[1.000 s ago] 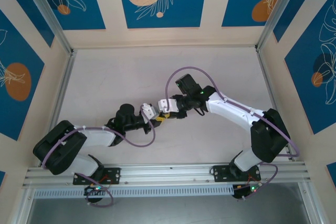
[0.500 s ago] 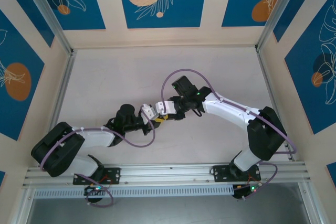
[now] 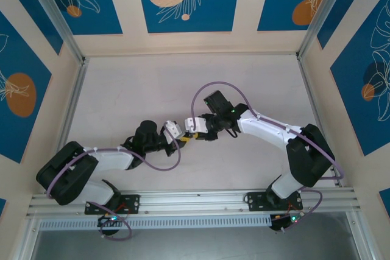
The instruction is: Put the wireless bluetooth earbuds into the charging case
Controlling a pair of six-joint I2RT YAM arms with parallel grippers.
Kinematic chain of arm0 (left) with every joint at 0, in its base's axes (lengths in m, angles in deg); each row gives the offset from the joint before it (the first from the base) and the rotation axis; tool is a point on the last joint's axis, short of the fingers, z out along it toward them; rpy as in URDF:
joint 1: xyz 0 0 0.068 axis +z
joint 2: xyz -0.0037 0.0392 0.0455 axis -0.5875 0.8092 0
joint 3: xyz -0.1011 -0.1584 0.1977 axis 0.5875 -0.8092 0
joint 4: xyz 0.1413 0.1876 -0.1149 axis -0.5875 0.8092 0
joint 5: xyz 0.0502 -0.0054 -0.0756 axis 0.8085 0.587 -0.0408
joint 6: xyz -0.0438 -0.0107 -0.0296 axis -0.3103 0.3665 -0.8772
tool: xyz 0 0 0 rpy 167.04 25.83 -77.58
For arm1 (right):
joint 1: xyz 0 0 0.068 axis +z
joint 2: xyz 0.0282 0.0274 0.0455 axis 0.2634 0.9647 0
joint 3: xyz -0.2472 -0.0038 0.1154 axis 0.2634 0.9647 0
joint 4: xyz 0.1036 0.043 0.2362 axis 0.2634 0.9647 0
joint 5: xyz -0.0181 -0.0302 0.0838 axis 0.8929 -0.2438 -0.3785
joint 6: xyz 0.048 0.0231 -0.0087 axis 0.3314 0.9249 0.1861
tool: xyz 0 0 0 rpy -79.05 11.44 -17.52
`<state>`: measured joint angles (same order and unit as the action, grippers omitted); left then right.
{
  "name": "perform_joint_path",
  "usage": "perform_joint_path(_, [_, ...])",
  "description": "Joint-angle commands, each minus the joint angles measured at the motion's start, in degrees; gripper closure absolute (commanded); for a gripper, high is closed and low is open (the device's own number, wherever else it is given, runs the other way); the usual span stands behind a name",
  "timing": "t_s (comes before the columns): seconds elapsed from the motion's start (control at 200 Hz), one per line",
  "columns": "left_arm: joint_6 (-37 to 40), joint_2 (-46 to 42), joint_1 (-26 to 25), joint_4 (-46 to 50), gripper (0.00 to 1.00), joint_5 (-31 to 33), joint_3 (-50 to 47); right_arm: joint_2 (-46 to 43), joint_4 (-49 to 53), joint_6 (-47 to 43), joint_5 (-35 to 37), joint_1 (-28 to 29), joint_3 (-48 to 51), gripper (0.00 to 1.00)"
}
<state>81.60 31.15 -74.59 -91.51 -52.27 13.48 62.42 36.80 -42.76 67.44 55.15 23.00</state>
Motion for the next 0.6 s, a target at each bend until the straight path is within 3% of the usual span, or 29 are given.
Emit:
perform_joint_path(0.0, [3.0, -0.6, -0.7, -3.1, 0.86, -0.8, 3.4, 0.3, -0.4, 3.5, -2.3, -0.8, 2.6, 0.82])
perform_joint_path(0.35, [6.5, 1.4, -0.8, 4.8, 0.87, 2.9, 5.3, -2.4, -5.6, 8.5, -4.8, -3.7, 6.7, 0.76])
perform_joint_path(0.595, [13.2, 1.2, -1.7, 17.9, 0.87, 8.6, 9.3, -6.0, -6.8, 13.7, -5.3, -5.6, 10.2, 0.74])
